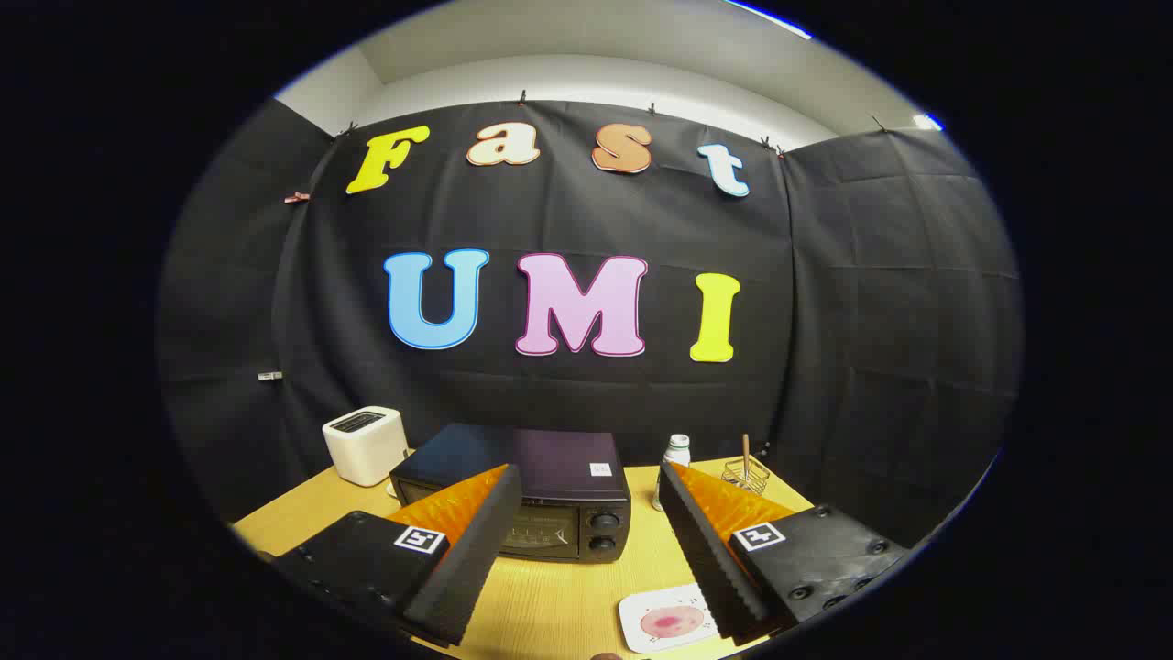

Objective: Open the toaster oven, put the food inside, and close the toaster oven door.

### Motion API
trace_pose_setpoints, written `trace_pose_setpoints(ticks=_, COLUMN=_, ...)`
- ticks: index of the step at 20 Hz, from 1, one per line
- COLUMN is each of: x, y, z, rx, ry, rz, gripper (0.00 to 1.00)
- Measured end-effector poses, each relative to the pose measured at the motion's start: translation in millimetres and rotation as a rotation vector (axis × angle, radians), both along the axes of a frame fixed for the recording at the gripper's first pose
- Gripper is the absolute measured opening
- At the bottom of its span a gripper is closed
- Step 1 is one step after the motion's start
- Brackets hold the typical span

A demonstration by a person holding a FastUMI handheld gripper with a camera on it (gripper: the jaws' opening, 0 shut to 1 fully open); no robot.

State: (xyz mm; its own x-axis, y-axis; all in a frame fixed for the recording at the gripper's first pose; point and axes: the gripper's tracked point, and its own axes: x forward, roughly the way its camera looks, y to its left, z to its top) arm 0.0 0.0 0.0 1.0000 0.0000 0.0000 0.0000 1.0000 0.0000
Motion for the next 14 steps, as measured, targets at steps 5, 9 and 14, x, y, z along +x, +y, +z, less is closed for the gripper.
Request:
trace_pose_setpoints(ticks=5, x=0.3, y=-7.7, z=-2.4, rx=0.0, ry=0.001, rz=-0.011, gripper=0.98)
trace_pose_setpoints(ticks=9, x=0.3, y=-15.8, z=-6.9, rx=0.005, ry=0.008, rz=-0.026, gripper=0.98)
trace_pose_setpoints(ticks=14, x=3.8, y=-17.4, z=-11.2, rx=0.004, ry=0.018, rz=-0.031, gripper=0.98)
